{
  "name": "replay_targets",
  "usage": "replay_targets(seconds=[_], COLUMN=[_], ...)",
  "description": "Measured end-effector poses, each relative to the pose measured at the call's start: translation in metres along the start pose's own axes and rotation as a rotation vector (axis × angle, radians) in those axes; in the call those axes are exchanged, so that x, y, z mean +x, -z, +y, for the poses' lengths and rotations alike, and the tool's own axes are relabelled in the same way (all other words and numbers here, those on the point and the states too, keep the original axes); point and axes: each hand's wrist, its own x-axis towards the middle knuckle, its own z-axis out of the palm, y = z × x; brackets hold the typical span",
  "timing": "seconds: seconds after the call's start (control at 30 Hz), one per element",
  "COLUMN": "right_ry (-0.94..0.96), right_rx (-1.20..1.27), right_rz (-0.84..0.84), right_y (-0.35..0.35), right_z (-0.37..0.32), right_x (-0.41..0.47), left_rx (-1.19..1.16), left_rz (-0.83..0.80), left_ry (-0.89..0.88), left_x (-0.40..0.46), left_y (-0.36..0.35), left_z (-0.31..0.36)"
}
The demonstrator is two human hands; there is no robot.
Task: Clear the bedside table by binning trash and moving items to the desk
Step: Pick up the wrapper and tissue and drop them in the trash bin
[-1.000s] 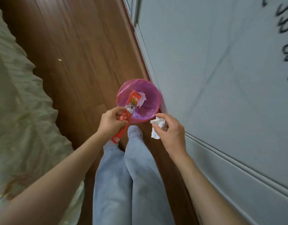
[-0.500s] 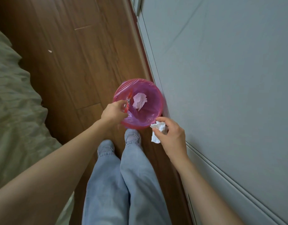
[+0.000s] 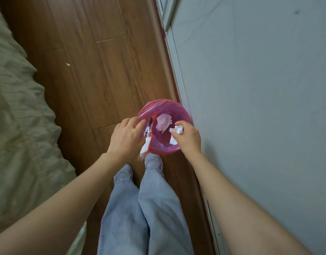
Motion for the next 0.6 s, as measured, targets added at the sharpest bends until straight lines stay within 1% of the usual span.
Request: replay_targets(seconds=[0.17,0.23,0.3,0.4,0.5,0.6], right_ry=[-0.018,-0.011,0.023,0.136,0.288,0.367], right_rx=[-0.153,-0.199,-0.233,-0.258,-0.311,-0.35], right_rz=[-0.156,-0.191,-0.171,-0.087,-0.028,0.007], right_y=[-0.012,-0.009,0.0,0.02,0.046,0.072], right_z=[0.003,0.0,-0.008,-0.027,-0.051,-0.08], right_x=[0.021,0.022,0.018,0.003,-0.02,-0.05], left_rx=[0.013,0.007,-0.024,-0.064,-0.074,-0.07], left_rz=[0.039,0.055,0.075,0.089,0.127,0.169], left_ry=[0.052,0.085,0.114,0.175,0.218,0.262], left_x=[-0.005,-0.005,-0.007,-0.013,-0.028,-0.051], left_y=[-0.004,-0.002,0.003,0.024,0.055,0.097], left_z=[0.001,0.002,0.003,0.006,0.014,0.026])
